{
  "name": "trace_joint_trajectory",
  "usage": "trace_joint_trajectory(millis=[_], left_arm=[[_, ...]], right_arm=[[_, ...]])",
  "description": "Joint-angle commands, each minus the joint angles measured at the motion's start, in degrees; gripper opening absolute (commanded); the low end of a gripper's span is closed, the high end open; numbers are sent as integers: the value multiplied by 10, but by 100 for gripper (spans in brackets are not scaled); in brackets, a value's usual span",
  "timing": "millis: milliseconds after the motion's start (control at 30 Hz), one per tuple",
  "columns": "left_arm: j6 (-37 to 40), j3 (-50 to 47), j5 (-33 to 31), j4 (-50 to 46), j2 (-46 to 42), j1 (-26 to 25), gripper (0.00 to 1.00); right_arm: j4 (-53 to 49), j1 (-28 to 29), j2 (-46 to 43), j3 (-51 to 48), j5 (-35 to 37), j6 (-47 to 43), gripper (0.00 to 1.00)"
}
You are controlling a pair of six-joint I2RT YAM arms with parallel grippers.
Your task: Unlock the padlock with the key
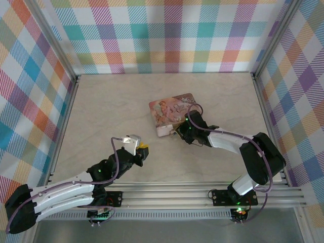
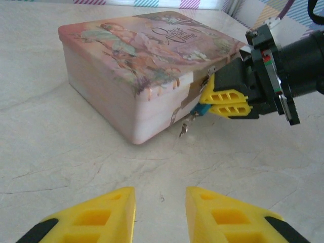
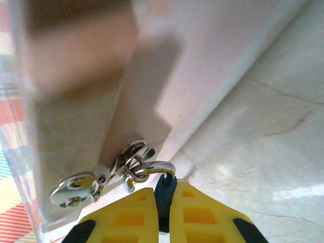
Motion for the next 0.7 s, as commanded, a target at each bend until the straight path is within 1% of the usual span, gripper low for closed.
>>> trace_joint_trajectory(millis=[0, 133, 200, 267, 400, 467, 567, 667], left_arm=[[8, 14, 1, -31, -12, -2, 32], [-5, 9, -3, -37, -21, -2, 32], [-26, 9, -5, -51, -33, -2, 31], [-37, 3, 15, -52, -53, -1, 31], [-21, 17, 4, -115, -74, -2, 32], [-15, 27, -5, -138, -82, -1, 32], [-19, 34, -9, -140, -78, 1, 33], [-29, 41, -7, -126, -55, 4, 33]], right_arm=[[4, -10, -21, 19, 12, -16, 0], [40, -13, -5, -23, -4, 11, 0], [45, -16, 3, -40, -16, 17, 0], [81, -18, 9, -65, -33, 25, 0], [66, -28, 42, -40, -94, -27, 0], [68, -34, 55, -33, -120, -38, 0], [83, -44, 59, -34, -145, -50, 0], [90, -57, 44, -39, -164, -68, 0]])
